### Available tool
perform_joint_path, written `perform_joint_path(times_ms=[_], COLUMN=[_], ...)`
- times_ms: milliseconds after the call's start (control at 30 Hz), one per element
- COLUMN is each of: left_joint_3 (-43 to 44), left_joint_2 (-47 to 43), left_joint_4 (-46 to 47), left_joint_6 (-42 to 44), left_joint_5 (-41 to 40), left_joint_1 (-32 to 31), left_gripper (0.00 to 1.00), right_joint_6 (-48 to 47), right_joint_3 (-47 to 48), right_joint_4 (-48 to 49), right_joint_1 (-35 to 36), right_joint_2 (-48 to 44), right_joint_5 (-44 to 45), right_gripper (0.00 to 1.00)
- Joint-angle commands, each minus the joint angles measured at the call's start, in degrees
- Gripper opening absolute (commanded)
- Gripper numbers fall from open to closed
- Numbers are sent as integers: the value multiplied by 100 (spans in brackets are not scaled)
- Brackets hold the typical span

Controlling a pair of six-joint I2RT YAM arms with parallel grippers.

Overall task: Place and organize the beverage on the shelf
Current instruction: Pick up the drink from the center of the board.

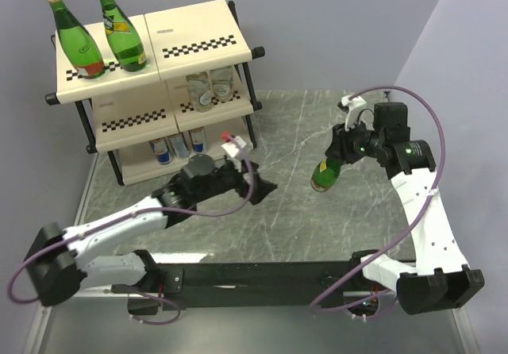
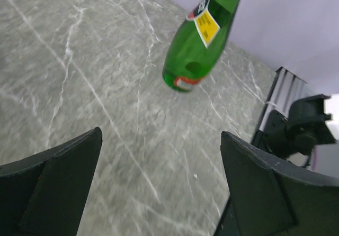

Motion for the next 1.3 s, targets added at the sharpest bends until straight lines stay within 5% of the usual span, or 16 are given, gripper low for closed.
perform_joint_path(times_ms=[0, 500, 1267], left_joint_3=[585, 2467, 2142], left_joint_2=[730, 3219, 3809], left_joint_4=[873, 988, 2412], left_joint_6=[268, 909, 1393], left_joint_5=[-417, -953, -1560], left_joint_1=[-327, -1225, -1445], left_gripper=[100, 99, 97], right_joint_6=[87, 430, 984], right_joint_3=[546, 651, 766], right_joint_4=[93, 155, 295], right_joint_1=[306, 808, 808], right_joint_2=[-218, -174, -60], right_joint_5=[-47, -81, -284], right_gripper=[0, 0, 0])
